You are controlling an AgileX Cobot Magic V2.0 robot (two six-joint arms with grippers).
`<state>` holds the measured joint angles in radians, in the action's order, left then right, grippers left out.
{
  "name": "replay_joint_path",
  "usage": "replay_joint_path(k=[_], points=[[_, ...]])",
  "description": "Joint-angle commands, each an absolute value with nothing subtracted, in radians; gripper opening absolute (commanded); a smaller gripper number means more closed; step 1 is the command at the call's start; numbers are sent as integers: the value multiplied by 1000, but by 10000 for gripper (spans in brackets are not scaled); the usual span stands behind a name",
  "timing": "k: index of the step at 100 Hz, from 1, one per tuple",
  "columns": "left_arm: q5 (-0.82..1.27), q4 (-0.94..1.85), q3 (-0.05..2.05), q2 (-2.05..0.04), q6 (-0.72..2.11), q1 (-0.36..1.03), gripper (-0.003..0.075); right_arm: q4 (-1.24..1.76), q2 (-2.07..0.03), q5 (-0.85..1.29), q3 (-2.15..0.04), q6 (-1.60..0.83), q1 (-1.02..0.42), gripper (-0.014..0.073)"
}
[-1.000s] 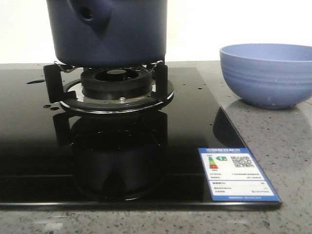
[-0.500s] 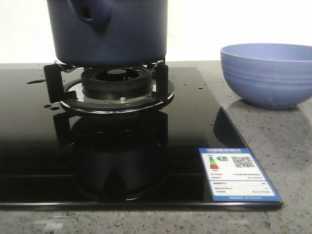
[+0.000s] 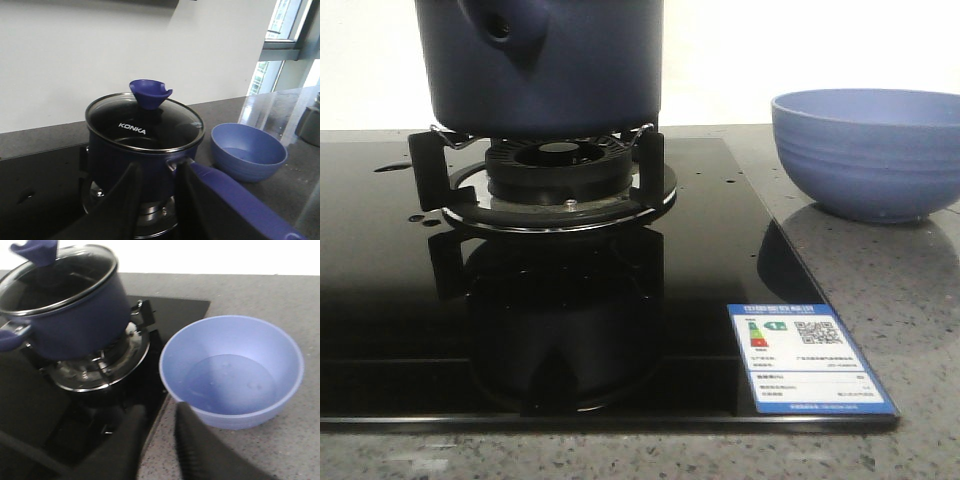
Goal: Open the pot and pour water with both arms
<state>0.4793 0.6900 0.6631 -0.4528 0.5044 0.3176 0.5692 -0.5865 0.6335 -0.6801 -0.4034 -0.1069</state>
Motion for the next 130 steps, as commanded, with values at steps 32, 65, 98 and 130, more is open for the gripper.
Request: replay_joint_path(k=[32,65,98,130], points=[[241,766,699,-622,549,481,445,640,-617,545,-716,-423,-113,491],[-45,741,724,-885,552,586,447,640,-621,529,-716,-424,-113,491],[-61,705,939,-1177,552,589,507,636,-621,529,-716,-425,-113,491],[-76,675,1057,-1326,552,589,507,636,-621,529,-716,-425,-113,491]])
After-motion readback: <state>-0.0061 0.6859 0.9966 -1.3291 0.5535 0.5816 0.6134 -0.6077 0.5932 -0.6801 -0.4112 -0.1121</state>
